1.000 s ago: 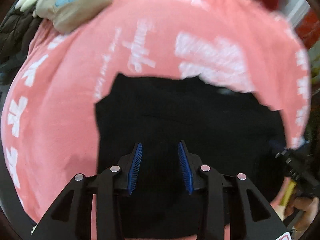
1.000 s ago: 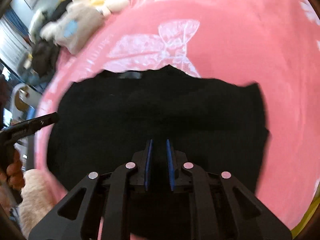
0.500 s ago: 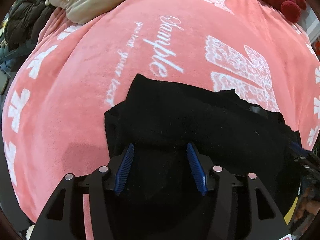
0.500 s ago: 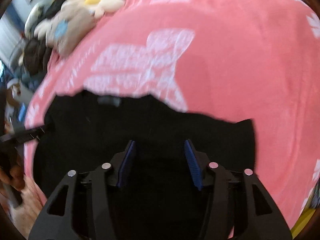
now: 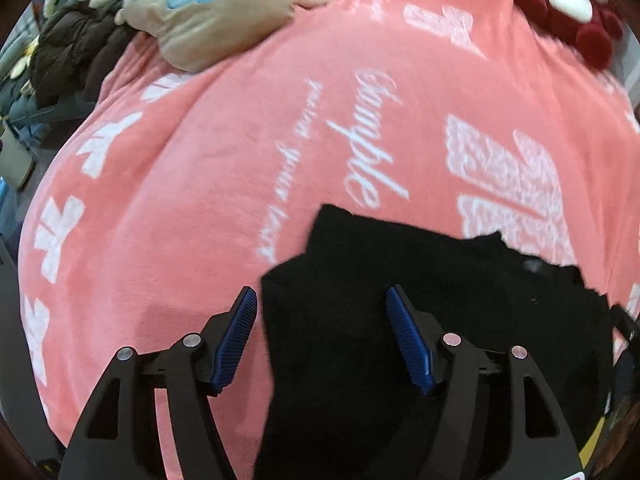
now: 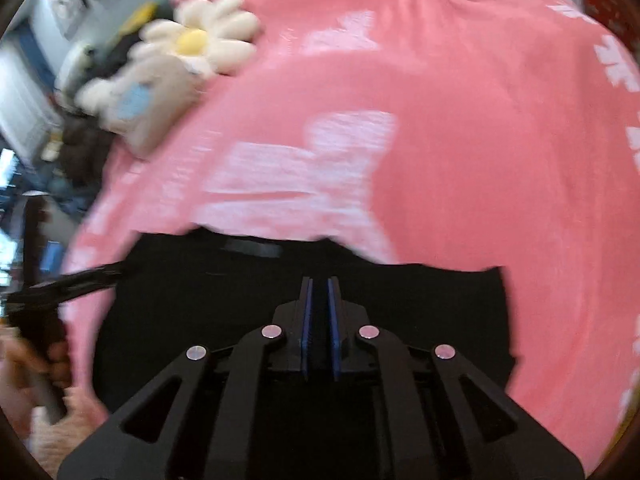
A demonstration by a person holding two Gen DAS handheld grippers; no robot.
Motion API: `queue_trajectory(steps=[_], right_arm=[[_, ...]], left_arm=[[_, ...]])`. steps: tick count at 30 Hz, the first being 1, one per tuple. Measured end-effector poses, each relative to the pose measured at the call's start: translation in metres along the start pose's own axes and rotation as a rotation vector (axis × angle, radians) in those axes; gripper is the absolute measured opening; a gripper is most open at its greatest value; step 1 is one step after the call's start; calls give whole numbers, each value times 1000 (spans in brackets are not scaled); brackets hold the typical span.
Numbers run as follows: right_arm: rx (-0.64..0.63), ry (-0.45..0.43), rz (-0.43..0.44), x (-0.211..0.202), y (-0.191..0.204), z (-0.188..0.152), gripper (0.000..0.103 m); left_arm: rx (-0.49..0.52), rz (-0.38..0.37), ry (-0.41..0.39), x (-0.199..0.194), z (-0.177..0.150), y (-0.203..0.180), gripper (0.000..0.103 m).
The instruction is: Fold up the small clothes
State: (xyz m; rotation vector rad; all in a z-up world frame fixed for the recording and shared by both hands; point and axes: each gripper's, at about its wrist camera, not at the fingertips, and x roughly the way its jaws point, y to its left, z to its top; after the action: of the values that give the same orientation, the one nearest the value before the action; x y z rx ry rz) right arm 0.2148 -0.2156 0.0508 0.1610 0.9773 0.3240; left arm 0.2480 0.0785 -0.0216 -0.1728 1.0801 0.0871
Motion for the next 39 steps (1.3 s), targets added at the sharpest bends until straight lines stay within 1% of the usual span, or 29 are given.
queue_trajectory(steps=[1, 2, 3, 4, 5, 6, 7, 8, 9, 10, 11, 12, 15, 17, 18, 19, 20, 21, 22, 23, 24, 25, 27, 29, 30, 33, 36, 39], right_arm=[[-24, 30, 33, 10, 12, -1, 8], [-47, 58, 39, 21, 21, -1, 8], [-74, 118, 35, 46, 29, -2, 8], [-78, 159, 22, 64, 31, -4, 7], [-71, 171, 7, 76, 30, -3, 5], [-56, 136, 4, 76, 29, 0, 4], [-33, 134, -14, 72, 31, 8, 6], [-2, 100, -14, 59, 31, 13, 8], [18, 62, -2, 50, 29, 15, 8], [43, 11, -3, 28, 24, 14, 8], [53, -3, -33, 19, 18, 11, 8], [74, -12, -88, 8, 3, 3, 8], [166, -4, -189, -6, -47, -16, 8], [206, 39, -219, -4, -77, -26, 9], [200, 78, -238, 3, -88, -34, 5], [213, 75, -243, 2, -103, -39, 6], [238, 60, -267, -5, -107, -36, 6], [262, 37, -308, -17, -109, -33, 12], [275, -4, -291, -28, -107, -31, 12], [278, -28, -266, -33, -104, -30, 12], [271, -37, -250, -36, -100, -29, 15], [243, -10, -263, -30, -98, -31, 21], [203, 95, -306, -8, -100, -38, 22], [232, 49, -289, -24, -99, -44, 23], [240, 17, -268, -40, -94, -48, 23], [239, -39, -239, -62, -78, -62, 27], [201, -25, -246, -74, -61, -91, 27], [217, 5, -246, -77, -55, -115, 27]], left_arm=[[-5, -1, -3, -4, -1, 2, 66], [-3, 1, 0, -7, -3, 2, 66], [4, -1, 5, -8, -3, 3, 66], [13, -2, 12, -10, -6, 2, 66], [17, 0, 13, -13, -9, 0, 66], [26, 1, 15, -16, -13, -1, 66], [34, -1, 21, -19, -16, -4, 66], [47, -4, 31, -22, -21, -6, 66], [60, -5, 39, -24, -26, -7, 66], [73, -8, 49, -25, -32, -8, 66], [82, -14, 57, -26, -37, -9, 66], [85, -17, 62, -26, -41, -8, 66], [95, -37, 91, -26, -57, -9, 66], [101, -31, 97, -25, -66, -10, 66], [106, -27, 99, -24, -70, -11, 66], [107, -18, 106, -23, -74, -12, 66], [105, -11, 109, -23, -76, -13, 66], [106, -6, 110, -23, -78, -14, 66], [110, 1, 106, -26, -80, -16, 66], [116, 6, 102, -29, -81, -17, 66], [117, 6, 102, -30, -81, -18, 66], [113, -2, 106, -32, -82, -19, 66], [104, -13, 115, -34, -84, -21, 66], [115, -8, 129, -36, -87, -27, 66], [123, -9, 128, -37, -88, -29, 66], [139, -7, 118, -44, -94, -34, 66], [128, -8, 130, -45, -101, -35, 66], [123, -5, 142, -47, -108, -36, 66]])
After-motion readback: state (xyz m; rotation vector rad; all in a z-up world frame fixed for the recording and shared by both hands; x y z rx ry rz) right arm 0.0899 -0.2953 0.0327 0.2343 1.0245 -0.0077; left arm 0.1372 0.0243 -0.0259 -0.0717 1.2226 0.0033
